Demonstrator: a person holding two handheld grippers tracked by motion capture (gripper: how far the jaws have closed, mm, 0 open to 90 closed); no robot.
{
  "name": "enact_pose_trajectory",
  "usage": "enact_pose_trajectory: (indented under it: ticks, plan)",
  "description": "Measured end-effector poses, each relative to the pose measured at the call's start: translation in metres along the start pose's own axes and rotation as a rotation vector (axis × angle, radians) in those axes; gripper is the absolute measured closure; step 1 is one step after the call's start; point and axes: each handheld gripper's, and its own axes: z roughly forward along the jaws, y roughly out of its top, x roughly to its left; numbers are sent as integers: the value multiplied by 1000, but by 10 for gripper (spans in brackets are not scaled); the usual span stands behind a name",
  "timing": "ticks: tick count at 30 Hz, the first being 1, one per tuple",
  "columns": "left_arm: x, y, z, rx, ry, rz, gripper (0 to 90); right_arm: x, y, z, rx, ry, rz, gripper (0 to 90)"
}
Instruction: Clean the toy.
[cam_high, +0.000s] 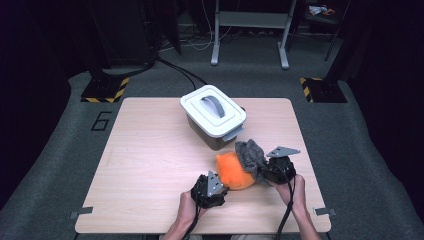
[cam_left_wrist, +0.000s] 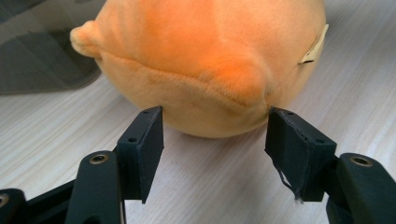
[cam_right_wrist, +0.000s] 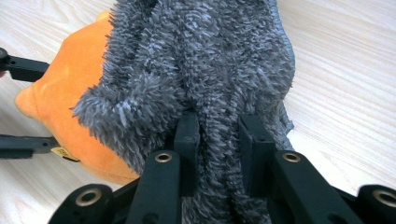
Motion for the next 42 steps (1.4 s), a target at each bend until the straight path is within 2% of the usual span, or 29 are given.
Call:
enact_pose_trajectory:
  ticks: [3,6,12,15,18,20,23,26,32,36,39,40,42]
  plan:
    - [-2,1,3,-5,12,11,413,0,0,-1,4,1,-8,717]
    - [-1,1,4,-15,3,2,522,1,-1,-2,5,-2,-2,717]
    - [7,2,6,-23,-51,-43,738,2,-2,-6,-6,1,6,717]
    - [10,6,5,-17,-77,-66,780,2,-2,-10,-17,-5,7,718]
    - [17,11,4,-21,-117,-121,795,1,0,-17,-39,-2,9,718]
    - [23,15,4,-18,-158,-165,798,2,3,-20,-51,1,13,718]
    - [29,22,4,-15,-202,-212,800,4,9,-25,-63,3,-6,718]
    - [33,26,4,-17,-236,-230,803,9,15,-28,-72,10,-18,718]
    - [37,31,3,-25,-314,-272,808,22,26,-29,-69,27,-71,718]
    - [40,33,6,-16,-325,-290,807,32,30,-21,-48,40,-107,718]
    - [41,34,8,-4,-320,-289,805,38,31,-10,-21,9,-129,718]
    - [43,33,9,-1,-326,-303,804,38,31,-7,-16,5,-149,718]
    - [44,32,9,2,-324,-311,803,38,32,-4,-16,5,-138,719]
